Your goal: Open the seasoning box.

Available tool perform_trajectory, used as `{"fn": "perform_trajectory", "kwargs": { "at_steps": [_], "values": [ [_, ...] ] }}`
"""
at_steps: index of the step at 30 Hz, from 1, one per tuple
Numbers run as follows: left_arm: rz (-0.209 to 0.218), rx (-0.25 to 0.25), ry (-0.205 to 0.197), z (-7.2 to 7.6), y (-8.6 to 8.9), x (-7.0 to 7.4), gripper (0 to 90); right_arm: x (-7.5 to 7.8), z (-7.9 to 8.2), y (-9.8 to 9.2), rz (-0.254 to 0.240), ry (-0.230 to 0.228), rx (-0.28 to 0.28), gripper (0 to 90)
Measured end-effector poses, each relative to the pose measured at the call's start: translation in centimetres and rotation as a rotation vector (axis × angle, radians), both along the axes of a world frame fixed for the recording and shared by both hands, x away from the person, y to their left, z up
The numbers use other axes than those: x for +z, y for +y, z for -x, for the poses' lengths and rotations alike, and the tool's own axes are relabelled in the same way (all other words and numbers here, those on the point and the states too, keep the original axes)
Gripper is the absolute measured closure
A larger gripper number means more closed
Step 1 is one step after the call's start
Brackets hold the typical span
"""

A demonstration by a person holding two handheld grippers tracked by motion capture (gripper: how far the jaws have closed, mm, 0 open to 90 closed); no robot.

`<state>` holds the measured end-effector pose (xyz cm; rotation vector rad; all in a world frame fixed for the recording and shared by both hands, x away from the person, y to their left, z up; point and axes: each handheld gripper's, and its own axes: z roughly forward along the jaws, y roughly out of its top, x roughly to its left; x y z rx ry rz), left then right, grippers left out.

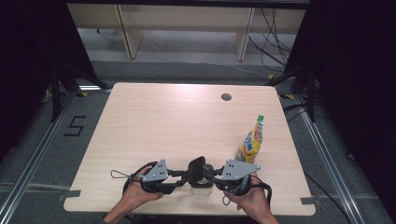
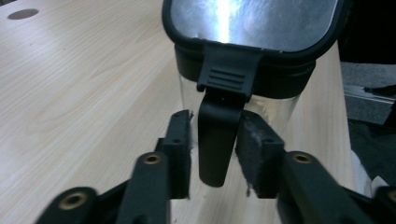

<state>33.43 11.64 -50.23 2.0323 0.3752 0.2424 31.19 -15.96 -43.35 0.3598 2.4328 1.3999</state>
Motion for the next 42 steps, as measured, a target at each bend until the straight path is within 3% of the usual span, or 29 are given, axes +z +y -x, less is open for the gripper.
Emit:
{"fn": "perform_trajectory", "kwargs": {
  "at_steps": [2,13,17,27,30,31,32,33,35,37,41,42],
  "values": [
    [-0.009,-0.001,-0.019,0.1,-0.1,0.0,71.6,0.2,0.0,0.3,0.000,0.003,0.001,86.3],
    [-0.014,0.015,-0.013,0.2,-0.2,0.1,72.2,0.9,-0.4,3.3,-0.011,-0.013,0.040,86.6],
    [-0.025,0.032,-0.030,0.5,-0.4,0.1,72.4,0.9,-0.5,4.2,-0.008,-0.007,0.052,86.8],
    [-0.027,0.035,-0.021,0.4,-0.3,0.1,72.3,0.7,-0.8,5.0,-0.014,-0.004,0.063,86.9],
    [-0.025,0.031,-0.019,0.4,-0.3,0.2,71.5,0.6,-0.7,4.9,-0.027,-0.004,0.052,85.5],
    [-0.010,0.039,0.011,0.5,-0.3,0.2,69.5,0.6,-0.8,4.7,-0.028,-0.009,0.049,83.8],
    [-0.010,0.039,0.011,0.5,-0.3,0.2,67.2,0.5,-0.7,4.5,-0.023,-0.008,0.045,82.3],
    [-0.039,0.037,-0.026,0.8,-0.2,0.4,66.1,0.5,-0.6,4.1,-0.028,-0.014,0.035,79.6],
    [-0.046,0.038,-0.045,1.0,-0.1,0.4,60.9,0.4,-0.4,3.2,-0.036,-0.020,0.027,77.6],
    [-0.057,0.037,-0.045,1.1,0.1,0.5,55.1,0.3,-0.3,2.8,-0.028,-0.019,0.017,76.9],
    [-0.069,0.045,-0.050,1.3,0.4,0.6,47.8,-0.1,0.1,0.0,-0.041,-0.007,-0.043,69.7],
    [-0.060,0.065,-0.021,1.6,0.4,0.6,45.8,-0.3,0.2,-0.4,-0.051,-0.004,-0.054,68.4]
  ]
}}
